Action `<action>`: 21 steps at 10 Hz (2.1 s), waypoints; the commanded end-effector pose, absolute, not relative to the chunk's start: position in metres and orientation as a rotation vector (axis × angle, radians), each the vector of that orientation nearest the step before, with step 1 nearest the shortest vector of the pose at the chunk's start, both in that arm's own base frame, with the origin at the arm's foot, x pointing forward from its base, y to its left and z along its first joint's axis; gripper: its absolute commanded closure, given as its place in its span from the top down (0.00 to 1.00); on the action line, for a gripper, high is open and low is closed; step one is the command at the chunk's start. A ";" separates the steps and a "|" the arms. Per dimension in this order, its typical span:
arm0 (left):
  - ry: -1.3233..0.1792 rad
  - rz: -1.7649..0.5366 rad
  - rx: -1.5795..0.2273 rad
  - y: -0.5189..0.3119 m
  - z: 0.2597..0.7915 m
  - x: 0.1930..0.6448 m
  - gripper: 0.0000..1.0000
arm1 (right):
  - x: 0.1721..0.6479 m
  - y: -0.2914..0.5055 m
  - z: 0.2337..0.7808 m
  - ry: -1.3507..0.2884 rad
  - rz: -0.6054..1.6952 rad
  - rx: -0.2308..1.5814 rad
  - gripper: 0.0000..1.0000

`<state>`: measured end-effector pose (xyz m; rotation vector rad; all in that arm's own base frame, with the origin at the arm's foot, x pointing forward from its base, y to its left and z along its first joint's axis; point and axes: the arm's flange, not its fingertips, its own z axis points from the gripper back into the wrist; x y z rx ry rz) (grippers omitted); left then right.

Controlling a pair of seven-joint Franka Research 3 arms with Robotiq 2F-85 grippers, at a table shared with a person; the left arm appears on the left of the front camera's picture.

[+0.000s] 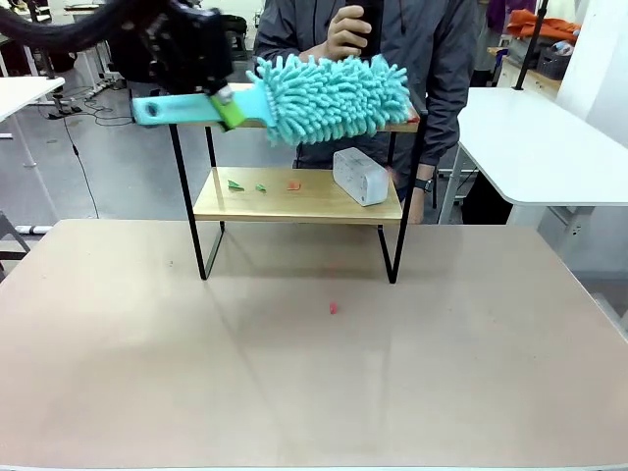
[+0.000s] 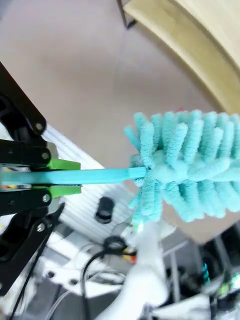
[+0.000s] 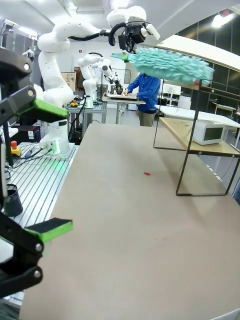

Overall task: Clean the shelf.
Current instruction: Clean the specific tier of the Shelf with the Duster once objects are removed.

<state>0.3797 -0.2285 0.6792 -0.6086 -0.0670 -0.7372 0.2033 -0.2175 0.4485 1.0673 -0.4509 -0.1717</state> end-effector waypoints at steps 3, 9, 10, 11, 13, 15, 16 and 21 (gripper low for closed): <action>0.089 -0.972 -0.713 -0.189 0.691 0.370 0.12 | 0.204 -0.218 0.449 -0.476 -0.151 1.075 1.00; 0.057 -0.924 -0.735 -0.171 0.692 0.376 0.12 | 0.204 -0.218 0.449 -0.476 -0.151 1.075 1.00; 0.026 -0.890 -0.778 -0.148 0.701 0.377 0.12 | 0.204 -0.218 0.449 -0.476 -0.151 1.075 1.00; -0.061 -0.795 -0.803 -0.114 0.710 0.378 0.12 | 0.204 -0.218 0.449 -0.476 -0.151 1.075 1.00; -0.265 -0.552 -0.832 -0.028 0.725 0.364 0.12 | 0.204 -0.218 0.449 -0.476 -0.151 1.075 1.00; -0.471 -0.213 -0.862 0.056 0.719 0.333 0.12 | 0.204 -0.218 0.449 -0.476 -0.151 1.075 1.00; -0.513 -0.029 -0.869 0.084 0.703 0.325 0.12 | 0.204 -0.218 0.449 -0.476 -0.151 1.075 1.00; -0.268 0.372 -0.438 0.125 0.572 0.333 0.00 | 0.204 -0.218 0.449 -0.476 -0.151 1.075 1.00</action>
